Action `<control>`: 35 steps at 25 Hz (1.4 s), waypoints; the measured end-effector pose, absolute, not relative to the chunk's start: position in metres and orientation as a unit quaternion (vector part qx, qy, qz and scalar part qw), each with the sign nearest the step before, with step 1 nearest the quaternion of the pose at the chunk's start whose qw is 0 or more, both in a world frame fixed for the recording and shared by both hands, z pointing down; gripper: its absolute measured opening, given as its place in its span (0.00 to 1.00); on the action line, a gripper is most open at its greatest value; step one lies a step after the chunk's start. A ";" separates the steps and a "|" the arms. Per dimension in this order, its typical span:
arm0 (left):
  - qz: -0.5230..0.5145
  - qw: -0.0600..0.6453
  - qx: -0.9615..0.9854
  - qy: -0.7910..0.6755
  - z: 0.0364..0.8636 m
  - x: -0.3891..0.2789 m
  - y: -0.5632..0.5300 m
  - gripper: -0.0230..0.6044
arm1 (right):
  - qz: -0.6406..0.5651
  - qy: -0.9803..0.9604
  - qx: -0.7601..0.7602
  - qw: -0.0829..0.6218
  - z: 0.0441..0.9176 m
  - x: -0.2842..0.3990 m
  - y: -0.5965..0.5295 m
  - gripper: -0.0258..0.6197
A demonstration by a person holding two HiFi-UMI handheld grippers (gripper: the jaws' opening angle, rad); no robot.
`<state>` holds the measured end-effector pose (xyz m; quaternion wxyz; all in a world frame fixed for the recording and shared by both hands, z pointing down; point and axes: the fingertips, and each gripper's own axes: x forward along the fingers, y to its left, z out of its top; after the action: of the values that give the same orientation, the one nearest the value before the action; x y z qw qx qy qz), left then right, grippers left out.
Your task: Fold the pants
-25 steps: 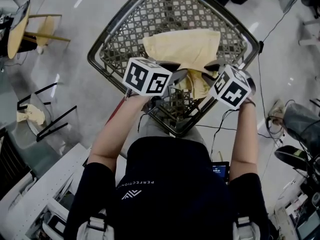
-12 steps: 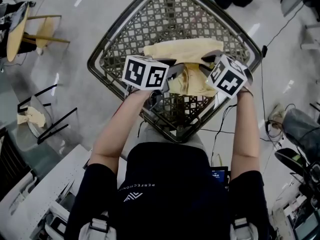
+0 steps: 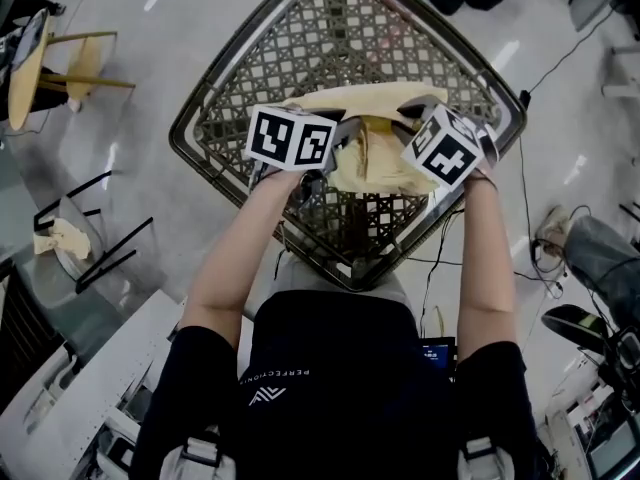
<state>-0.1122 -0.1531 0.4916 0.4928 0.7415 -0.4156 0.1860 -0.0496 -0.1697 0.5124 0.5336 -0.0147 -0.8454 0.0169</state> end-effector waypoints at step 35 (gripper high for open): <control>0.181 0.461 0.722 -0.484 0.505 -0.136 -0.180 0.24 | 0.050 -0.882 0.085 0.461 0.493 -0.042 -0.190 0.24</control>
<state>-0.1362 -0.1805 0.5047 0.4609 0.7216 -0.4837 0.1811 -0.0422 -0.1899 0.4930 0.4606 0.0851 -0.8821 0.0495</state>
